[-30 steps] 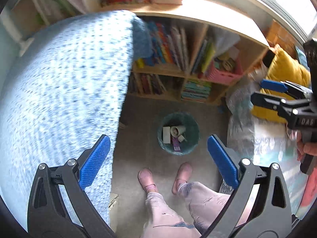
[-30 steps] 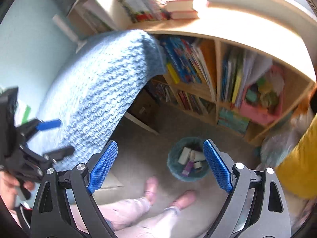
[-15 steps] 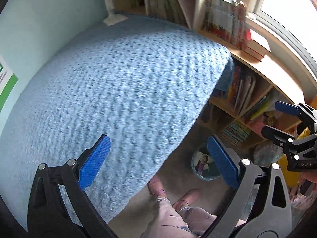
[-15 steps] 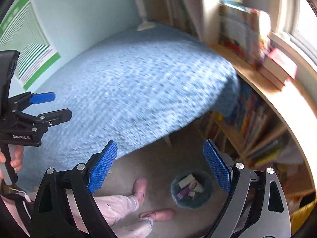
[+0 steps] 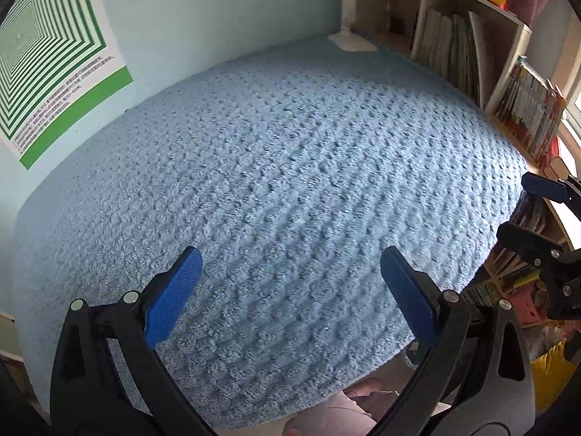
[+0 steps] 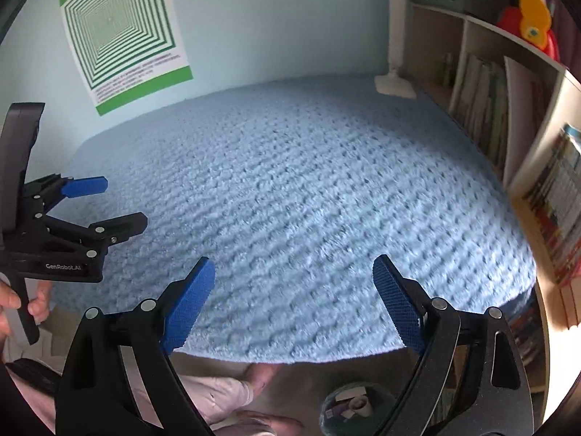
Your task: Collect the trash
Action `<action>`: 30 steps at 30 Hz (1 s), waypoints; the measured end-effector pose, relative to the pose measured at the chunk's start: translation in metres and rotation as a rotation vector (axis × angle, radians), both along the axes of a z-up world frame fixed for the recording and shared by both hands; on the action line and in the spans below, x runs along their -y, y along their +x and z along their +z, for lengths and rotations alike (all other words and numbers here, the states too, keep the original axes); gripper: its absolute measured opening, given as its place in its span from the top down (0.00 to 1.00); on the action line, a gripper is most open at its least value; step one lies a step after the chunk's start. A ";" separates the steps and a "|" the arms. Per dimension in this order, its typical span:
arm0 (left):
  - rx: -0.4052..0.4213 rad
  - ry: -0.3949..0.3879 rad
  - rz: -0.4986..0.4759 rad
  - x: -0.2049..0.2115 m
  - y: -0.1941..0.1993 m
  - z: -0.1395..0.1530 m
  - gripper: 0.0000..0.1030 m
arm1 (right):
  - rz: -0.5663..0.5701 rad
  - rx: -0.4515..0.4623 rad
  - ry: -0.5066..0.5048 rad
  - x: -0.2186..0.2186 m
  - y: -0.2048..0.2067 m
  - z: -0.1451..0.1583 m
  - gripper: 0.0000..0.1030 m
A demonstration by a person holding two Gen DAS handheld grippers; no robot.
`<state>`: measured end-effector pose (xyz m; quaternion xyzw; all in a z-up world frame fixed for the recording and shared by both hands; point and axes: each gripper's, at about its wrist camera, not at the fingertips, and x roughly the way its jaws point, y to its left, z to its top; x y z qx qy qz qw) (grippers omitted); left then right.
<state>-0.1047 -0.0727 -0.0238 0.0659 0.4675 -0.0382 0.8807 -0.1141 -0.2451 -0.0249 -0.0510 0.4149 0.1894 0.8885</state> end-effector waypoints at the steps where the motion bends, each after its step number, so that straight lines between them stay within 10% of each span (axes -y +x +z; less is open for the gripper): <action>1: 0.002 -0.001 0.019 -0.007 0.002 0.000 0.07 | 0.018 0.000 -0.006 -0.009 0.005 0.000 0.15; 30: 0.026 -0.037 0.434 -0.159 0.010 -0.013 0.07 | 0.322 -0.023 -0.040 -0.169 0.092 -0.005 0.14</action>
